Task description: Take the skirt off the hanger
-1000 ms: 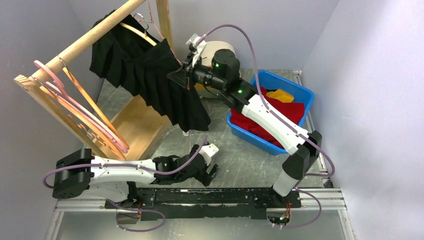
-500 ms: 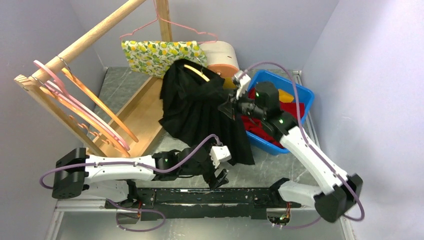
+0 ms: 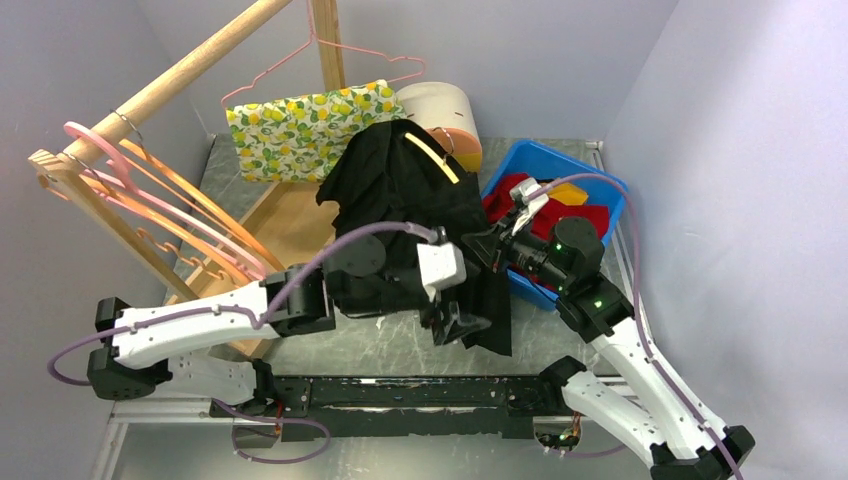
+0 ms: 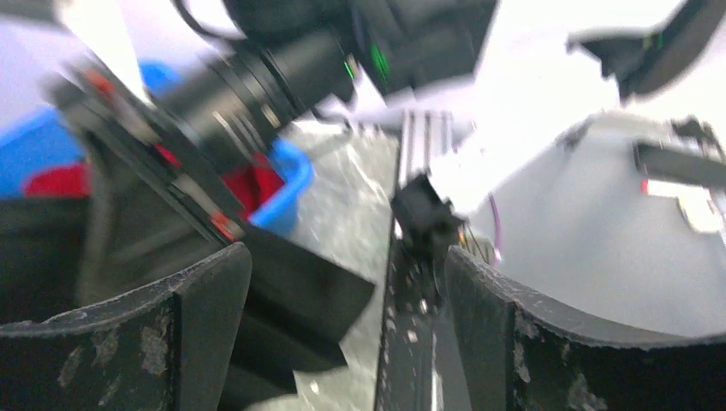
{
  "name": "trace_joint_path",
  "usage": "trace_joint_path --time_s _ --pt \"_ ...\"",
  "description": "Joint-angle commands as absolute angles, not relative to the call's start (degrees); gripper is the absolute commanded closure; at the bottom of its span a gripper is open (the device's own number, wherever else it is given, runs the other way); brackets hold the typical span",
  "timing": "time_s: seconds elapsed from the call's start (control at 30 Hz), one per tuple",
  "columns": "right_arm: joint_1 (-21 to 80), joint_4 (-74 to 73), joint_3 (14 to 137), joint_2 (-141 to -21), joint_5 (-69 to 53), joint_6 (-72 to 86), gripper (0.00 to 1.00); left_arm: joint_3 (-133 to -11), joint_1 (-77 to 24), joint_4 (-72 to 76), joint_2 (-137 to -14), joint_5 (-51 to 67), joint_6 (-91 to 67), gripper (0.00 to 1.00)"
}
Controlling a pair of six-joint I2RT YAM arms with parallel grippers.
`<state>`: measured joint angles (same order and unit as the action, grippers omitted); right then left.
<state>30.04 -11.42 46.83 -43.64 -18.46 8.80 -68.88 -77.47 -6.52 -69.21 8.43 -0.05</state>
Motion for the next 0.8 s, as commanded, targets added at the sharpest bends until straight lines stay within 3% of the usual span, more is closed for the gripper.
trace_joint_path --time_s 0.0,0.13,0.23,0.4,0.6,0.77 --pt "29.7 -1.53 47.09 -40.93 -17.67 10.58 1.0 -80.74 -77.59 -13.04 -72.09 -5.77 -1.34 0.13" --pt "29.71 -3.24 47.97 -40.54 -17.34 9.45 1.0 -89.78 -74.38 -18.33 -75.81 -17.63 -8.8 0.13" --pt "29.63 -3.32 48.47 -40.01 -18.55 9.23 1.0 -92.2 -67.3 -19.12 -76.27 -14.32 -16.09 0.19" --pt "29.71 -3.84 49.15 -39.85 -21.17 8.99 1.0 -91.71 -59.45 -15.34 -75.81 -7.74 -20.47 0.39" --pt "29.71 -4.99 49.97 -40.2 -23.37 8.79 1.0 -94.78 -58.12 -15.08 -78.93 -5.0 -19.76 0.3" --pt "29.71 -4.93 50.69 -40.53 -26.41 9.13 1.0 -97.91 -57.83 -16.12 -81.85 -8.36 -17.52 0.39"
